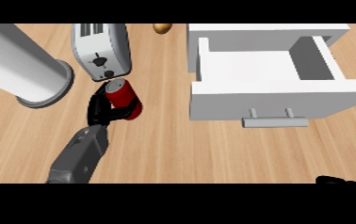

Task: Pick up the can, place it into the drawer and close the drawer

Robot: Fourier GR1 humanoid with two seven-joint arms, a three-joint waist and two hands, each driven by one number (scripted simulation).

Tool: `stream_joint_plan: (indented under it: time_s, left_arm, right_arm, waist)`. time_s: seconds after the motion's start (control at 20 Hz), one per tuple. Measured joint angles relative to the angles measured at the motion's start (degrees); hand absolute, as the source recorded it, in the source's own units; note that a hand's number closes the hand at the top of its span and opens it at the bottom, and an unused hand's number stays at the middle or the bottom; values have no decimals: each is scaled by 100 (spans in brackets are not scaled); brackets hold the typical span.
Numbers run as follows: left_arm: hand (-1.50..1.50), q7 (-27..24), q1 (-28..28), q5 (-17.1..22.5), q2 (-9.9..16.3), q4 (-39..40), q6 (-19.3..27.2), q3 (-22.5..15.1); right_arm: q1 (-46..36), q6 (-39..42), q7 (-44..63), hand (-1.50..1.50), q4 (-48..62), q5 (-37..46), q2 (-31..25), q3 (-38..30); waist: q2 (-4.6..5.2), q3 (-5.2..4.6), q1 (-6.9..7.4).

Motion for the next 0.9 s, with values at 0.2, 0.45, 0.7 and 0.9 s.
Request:
stream_joint_plan:
  time_s: [0.2, 0.45, 0.7, 0.9]
  left_arm:
    - [150, 62, -163, -48, -79, -5, -129, -91]
    - [150, 102, -251, -143, -169, -129, -333, -253]
    - [150, 640, -452, -228, -368, -616, -197, -489]
    - [150, 1264, -616, -350, -489, -1336, 40, -771]
  right_arm:
    - [29, 15, -7, -150, -65, 15, 0, -20]
    - [1, 10, -29, -150, -28, 66, -6, -39]
    - [-83, -36, 17, -150, -20, 86, -67, -142]
    - [-53, -46, 38, -150, -82, 100, -73, -179]
  waist:
    - [0, 2, -4]
    - [-6, 2, 13]
    - [-23, 5, 49]
    - [-48, 9, 97]
